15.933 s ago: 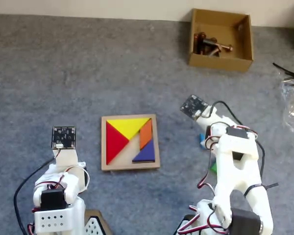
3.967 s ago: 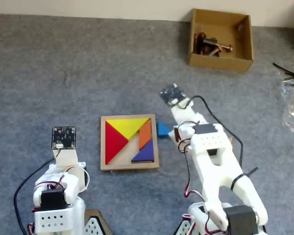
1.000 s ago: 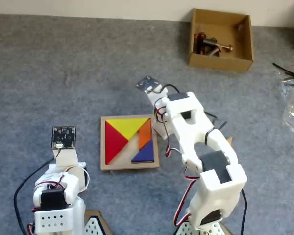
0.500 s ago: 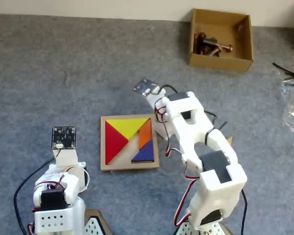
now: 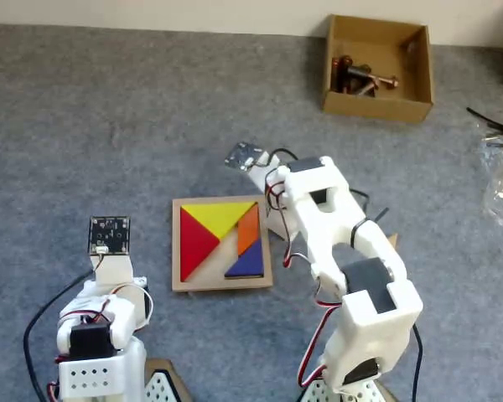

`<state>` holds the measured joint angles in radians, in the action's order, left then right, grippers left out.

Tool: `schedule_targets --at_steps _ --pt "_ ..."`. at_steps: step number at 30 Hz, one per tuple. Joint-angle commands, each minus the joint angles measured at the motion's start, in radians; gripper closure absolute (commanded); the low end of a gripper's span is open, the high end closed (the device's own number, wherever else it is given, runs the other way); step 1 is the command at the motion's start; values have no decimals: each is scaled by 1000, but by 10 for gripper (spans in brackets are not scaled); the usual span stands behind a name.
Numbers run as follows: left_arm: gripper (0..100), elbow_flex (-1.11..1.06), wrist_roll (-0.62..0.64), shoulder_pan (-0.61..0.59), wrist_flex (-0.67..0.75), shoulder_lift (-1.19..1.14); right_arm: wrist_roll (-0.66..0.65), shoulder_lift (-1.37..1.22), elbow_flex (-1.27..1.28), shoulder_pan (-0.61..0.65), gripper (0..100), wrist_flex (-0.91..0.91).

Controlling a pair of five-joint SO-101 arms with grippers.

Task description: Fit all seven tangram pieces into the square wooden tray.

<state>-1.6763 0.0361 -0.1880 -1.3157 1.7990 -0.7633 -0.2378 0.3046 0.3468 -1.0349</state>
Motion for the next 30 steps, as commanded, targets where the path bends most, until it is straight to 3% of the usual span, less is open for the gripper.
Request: schedule_targets --at_steps 1,9,18,24,30 --pt "995 -21 2 -8 -8 -7 -14 16 -47 13 796 -8" --pt "995 -21 2 -8 -8 -7 3 16 -42 13 800 -8" --pt "995 -21 2 -8 -8 -7 215 16 -42 7 801 -10" --pt "995 -21 2 -8 -8 -7 262 16 -42 7 908 -10" --pt "995 -21 2 -8 -8 -7 288 16 -47 7 914 -68"
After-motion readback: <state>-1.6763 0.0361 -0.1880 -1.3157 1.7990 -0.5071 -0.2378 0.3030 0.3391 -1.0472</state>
